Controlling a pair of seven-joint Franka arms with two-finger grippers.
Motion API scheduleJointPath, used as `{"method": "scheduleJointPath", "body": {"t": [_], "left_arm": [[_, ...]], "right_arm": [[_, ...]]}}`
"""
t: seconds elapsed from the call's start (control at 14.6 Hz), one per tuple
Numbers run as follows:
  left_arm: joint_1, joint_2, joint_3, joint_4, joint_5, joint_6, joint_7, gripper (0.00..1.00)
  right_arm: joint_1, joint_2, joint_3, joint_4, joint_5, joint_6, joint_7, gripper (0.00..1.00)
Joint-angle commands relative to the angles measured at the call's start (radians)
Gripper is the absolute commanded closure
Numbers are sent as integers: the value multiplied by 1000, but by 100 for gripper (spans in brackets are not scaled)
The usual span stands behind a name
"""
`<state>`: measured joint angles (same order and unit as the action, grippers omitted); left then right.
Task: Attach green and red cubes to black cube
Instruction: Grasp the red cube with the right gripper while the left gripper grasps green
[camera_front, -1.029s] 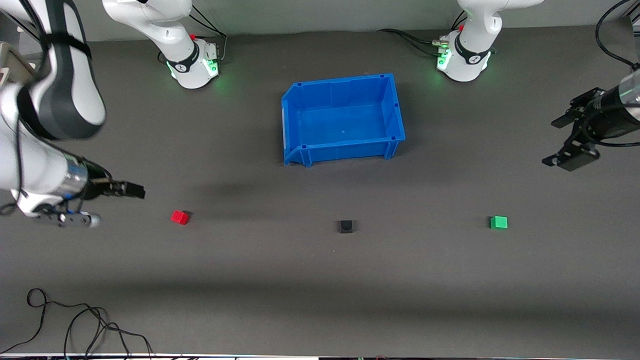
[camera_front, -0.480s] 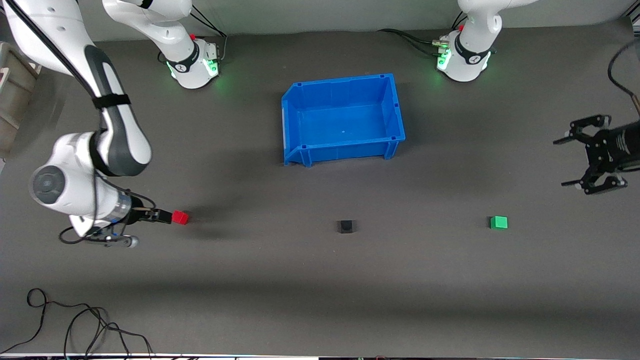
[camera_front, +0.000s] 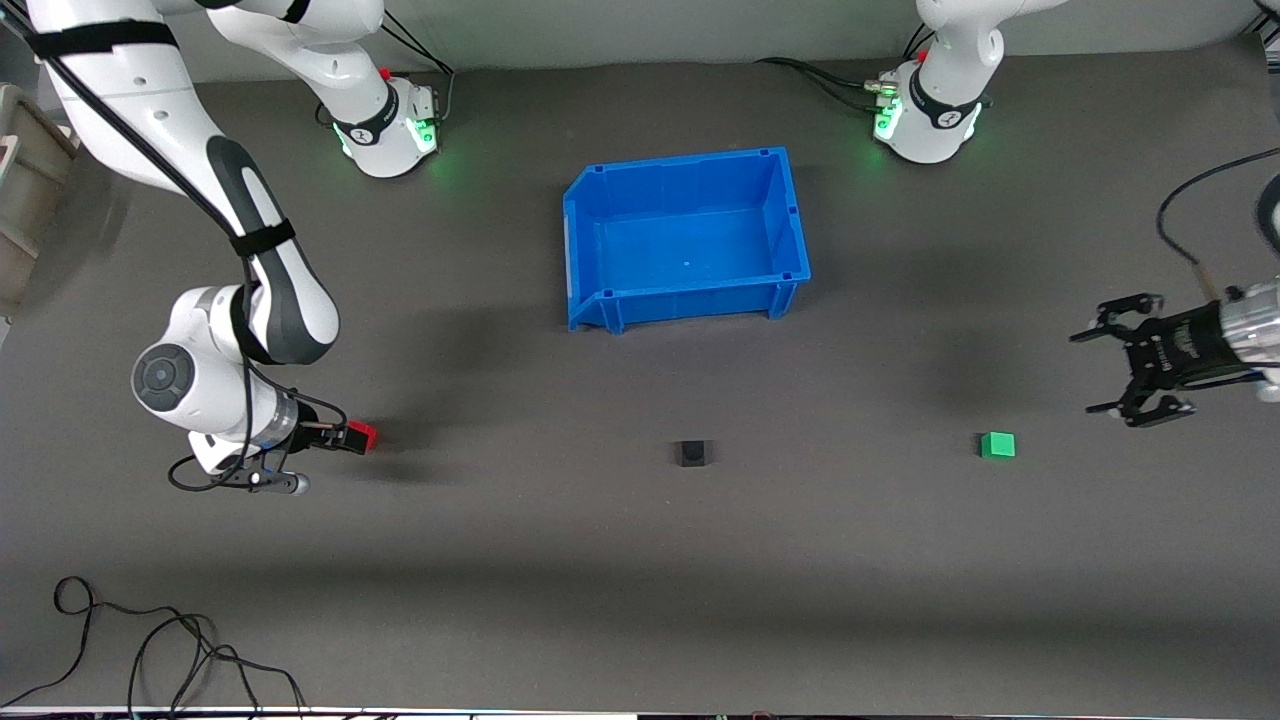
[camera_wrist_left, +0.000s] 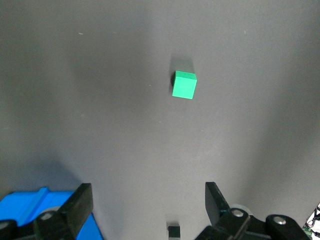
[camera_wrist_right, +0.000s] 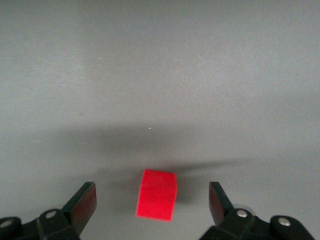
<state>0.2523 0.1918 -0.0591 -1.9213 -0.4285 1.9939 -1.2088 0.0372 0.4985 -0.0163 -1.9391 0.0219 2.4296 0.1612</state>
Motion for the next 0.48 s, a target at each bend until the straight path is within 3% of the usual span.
{"method": "scheduleJointPath", "body": {"t": [0.0, 0.27, 0.41], "left_arm": [[11, 18, -5, -113, -79, 156, 153, 0], [12, 162, -7, -110, -119, 294, 346, 0], [12, 205, -7, -107, -165, 327, 458, 0]], "right_arm": [[-13, 47, 1, -1, -4, 49, 53, 1], [-5, 60, 1, -1, -2, 51, 93, 2], [0, 61, 1, -1, -2, 51, 107, 12]]}}
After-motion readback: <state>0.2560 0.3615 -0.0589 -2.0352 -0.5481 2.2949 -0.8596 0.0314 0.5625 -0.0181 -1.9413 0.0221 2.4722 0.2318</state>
